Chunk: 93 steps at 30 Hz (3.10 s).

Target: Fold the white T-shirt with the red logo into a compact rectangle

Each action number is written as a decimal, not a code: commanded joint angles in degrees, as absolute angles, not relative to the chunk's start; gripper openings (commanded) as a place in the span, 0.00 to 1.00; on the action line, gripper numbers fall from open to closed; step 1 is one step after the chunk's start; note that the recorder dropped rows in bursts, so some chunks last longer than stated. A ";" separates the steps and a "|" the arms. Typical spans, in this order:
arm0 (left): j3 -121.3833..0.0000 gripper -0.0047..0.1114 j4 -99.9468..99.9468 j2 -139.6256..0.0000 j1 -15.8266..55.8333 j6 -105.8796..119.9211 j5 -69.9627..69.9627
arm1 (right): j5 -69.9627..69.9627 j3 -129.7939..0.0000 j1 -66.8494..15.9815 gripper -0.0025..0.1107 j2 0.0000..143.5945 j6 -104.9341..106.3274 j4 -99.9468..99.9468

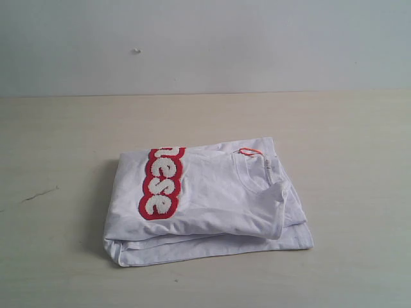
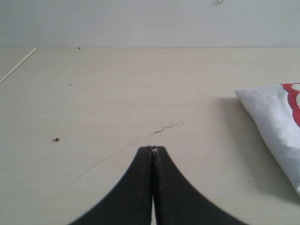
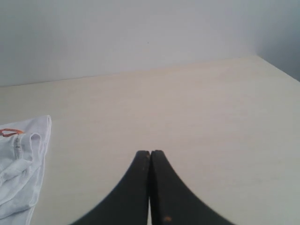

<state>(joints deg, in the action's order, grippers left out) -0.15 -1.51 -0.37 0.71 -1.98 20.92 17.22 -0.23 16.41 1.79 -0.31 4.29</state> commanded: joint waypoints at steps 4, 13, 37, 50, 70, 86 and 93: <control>0.00 0.04 -1.87 0.00 0.58 -2.02 20.44 | 18.72 0.00 16.84 0.02 0.00 -0.55 3.87; 0.00 0.04 -1.87 0.00 0.58 -2.02 20.44 | 19.91 0.00 16.84 0.02 0.00 -0.65 3.98; 0.00 0.04 -1.87 0.00 0.58 -2.02 20.44 | 19.77 0.00 16.84 0.02 0.00 0.00 4.53; 0.00 0.04 -1.87 0.00 0.58 -2.02 20.44 | 19.77 0.00 16.84 0.02 0.00 0.00 4.53; 0.00 0.04 -1.87 0.00 0.58 -2.02 20.44 | 19.77 0.00 16.84 0.02 0.00 0.00 4.53; 0.00 0.04 -1.87 0.00 0.58 -2.02 20.44 | 19.77 0.00 16.84 0.02 0.00 0.00 4.53; 0.00 0.04 -1.87 0.00 0.58 -2.02 20.44 | 19.77 0.00 16.84 0.02 0.00 0.00 4.53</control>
